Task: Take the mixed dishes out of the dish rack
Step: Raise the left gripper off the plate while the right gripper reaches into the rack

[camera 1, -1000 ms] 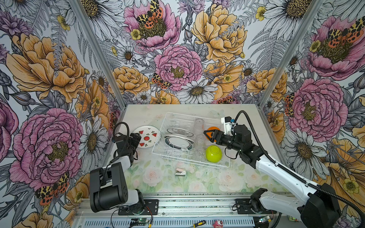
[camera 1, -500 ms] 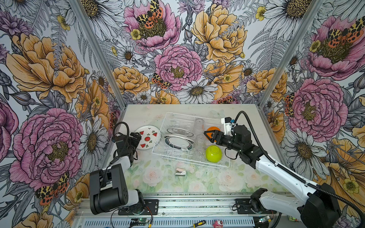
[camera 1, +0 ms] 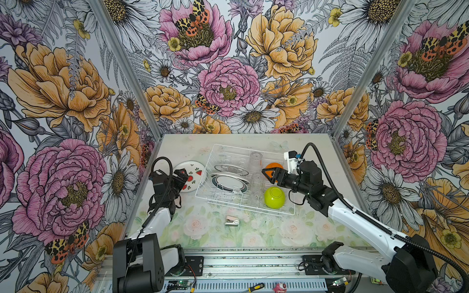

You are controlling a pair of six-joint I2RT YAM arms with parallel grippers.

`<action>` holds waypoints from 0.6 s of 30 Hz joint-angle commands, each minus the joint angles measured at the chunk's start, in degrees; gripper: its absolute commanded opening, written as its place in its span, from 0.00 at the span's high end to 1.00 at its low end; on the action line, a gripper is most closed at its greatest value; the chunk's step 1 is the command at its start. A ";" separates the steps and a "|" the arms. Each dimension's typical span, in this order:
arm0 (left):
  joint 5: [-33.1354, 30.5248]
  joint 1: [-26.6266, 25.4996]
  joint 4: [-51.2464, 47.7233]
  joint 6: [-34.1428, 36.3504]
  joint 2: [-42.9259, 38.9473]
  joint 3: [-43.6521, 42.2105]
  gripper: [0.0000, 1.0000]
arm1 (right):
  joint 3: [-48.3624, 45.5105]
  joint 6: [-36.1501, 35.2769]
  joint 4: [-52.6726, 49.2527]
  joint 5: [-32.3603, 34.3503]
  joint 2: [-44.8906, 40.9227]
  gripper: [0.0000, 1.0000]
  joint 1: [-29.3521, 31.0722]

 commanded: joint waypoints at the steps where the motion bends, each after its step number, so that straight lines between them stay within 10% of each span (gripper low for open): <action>1: -3.37 -2.07 -3.87 2.21 -4.73 -1.67 0.01 | -0.55 -0.69 0.91 0.13 0.88 0.19 0.05; 18: -5.00 -8.54 -16.43 10.70 -36.55 -8.38 0.01 | 3.22 -5.77 -0.15 2.05 6.26 0.19 6.76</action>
